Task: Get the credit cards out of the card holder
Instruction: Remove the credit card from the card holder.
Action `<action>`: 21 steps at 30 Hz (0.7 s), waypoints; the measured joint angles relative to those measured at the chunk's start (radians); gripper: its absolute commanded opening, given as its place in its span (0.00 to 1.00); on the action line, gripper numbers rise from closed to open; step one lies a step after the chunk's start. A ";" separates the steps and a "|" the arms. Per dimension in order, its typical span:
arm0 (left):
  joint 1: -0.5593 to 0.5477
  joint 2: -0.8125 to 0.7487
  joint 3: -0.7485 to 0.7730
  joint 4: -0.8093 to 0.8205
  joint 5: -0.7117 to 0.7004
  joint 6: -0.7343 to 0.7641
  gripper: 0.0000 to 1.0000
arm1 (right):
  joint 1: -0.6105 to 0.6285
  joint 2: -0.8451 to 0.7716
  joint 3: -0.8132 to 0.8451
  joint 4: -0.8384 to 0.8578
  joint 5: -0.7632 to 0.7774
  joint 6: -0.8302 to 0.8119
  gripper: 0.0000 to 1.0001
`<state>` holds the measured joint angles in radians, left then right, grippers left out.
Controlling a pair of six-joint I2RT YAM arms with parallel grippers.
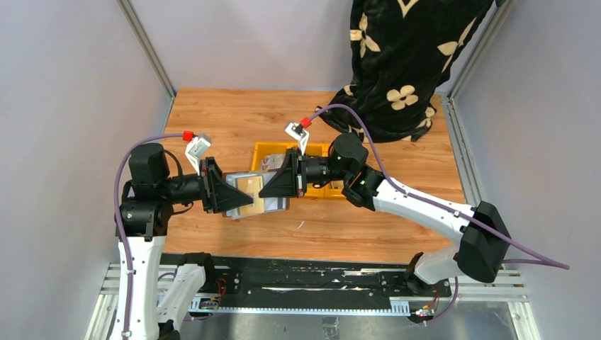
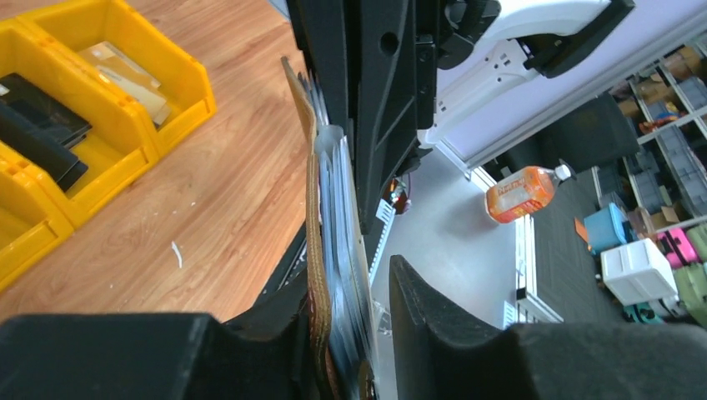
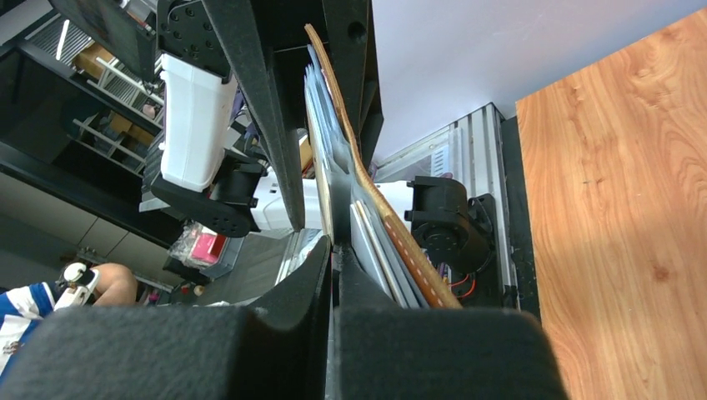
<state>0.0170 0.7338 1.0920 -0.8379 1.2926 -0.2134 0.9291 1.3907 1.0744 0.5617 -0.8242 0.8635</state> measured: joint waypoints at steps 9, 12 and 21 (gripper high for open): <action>0.000 0.001 0.000 0.006 0.076 0.005 0.28 | 0.011 -0.008 -0.003 0.013 -0.021 0.002 0.00; 0.000 0.001 0.001 0.009 0.094 0.007 0.24 | 0.005 -0.035 -0.031 0.029 -0.021 0.007 0.00; 0.000 0.001 0.011 0.016 0.111 0.008 0.19 | -0.022 -0.104 -0.093 0.052 -0.021 0.012 0.00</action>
<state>0.0170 0.7349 1.1034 -0.8215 1.4036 -0.2054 0.9070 1.2869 0.9817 0.6140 -0.8455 0.8753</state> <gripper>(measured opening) 0.214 0.005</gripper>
